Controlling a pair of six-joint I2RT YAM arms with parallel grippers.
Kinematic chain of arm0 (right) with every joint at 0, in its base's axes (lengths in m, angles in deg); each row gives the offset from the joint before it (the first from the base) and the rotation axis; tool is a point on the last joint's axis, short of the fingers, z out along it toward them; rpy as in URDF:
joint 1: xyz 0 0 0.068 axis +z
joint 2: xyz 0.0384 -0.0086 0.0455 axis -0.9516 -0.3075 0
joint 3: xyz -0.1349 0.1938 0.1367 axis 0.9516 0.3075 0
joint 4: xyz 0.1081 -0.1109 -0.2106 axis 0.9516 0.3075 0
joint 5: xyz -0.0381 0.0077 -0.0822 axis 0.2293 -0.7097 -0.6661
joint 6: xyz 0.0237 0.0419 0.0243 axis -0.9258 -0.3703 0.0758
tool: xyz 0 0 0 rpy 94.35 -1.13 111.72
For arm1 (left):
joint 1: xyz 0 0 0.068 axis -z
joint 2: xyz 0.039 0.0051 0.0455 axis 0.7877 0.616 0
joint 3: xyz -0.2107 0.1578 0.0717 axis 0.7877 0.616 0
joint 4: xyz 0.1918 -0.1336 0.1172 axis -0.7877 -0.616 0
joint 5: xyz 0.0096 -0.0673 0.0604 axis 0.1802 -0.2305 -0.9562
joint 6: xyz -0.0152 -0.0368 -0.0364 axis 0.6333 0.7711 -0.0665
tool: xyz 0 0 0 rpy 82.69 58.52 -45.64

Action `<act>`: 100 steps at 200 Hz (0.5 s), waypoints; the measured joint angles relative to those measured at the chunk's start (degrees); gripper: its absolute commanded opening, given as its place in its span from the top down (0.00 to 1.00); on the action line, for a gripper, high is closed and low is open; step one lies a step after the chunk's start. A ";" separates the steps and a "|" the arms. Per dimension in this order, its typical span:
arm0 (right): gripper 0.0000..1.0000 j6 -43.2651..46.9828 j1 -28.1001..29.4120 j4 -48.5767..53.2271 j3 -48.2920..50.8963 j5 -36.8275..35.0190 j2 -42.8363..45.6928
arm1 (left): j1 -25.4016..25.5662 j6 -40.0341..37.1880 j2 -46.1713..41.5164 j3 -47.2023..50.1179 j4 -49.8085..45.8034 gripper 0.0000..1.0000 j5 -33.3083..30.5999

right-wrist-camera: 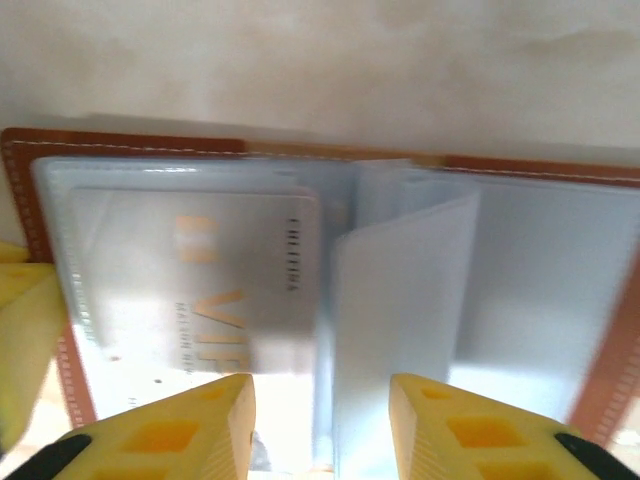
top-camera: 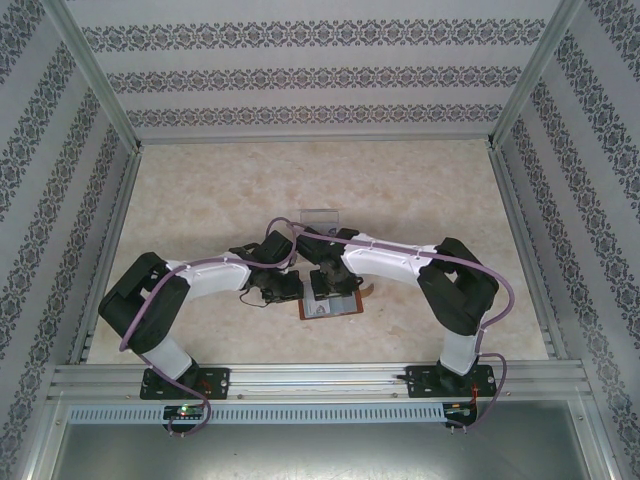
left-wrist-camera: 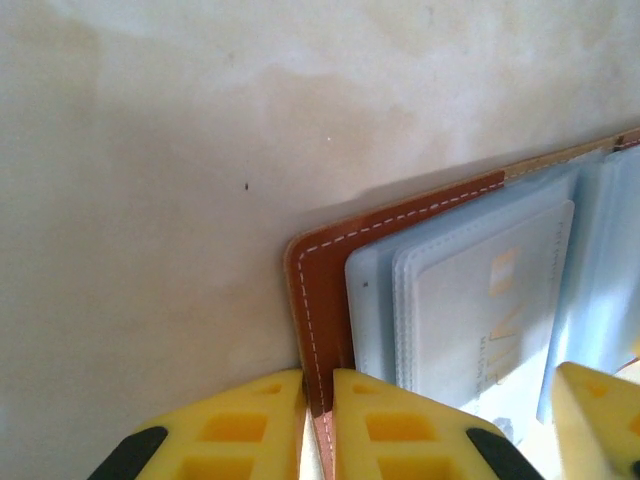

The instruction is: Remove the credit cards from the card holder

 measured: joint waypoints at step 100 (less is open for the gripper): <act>0.53 0.81 0.83 8.31 -1.95 -9.90 1.66 | 0.11 -1.05 0.81 -1.38 -1.84 0.85 -0.26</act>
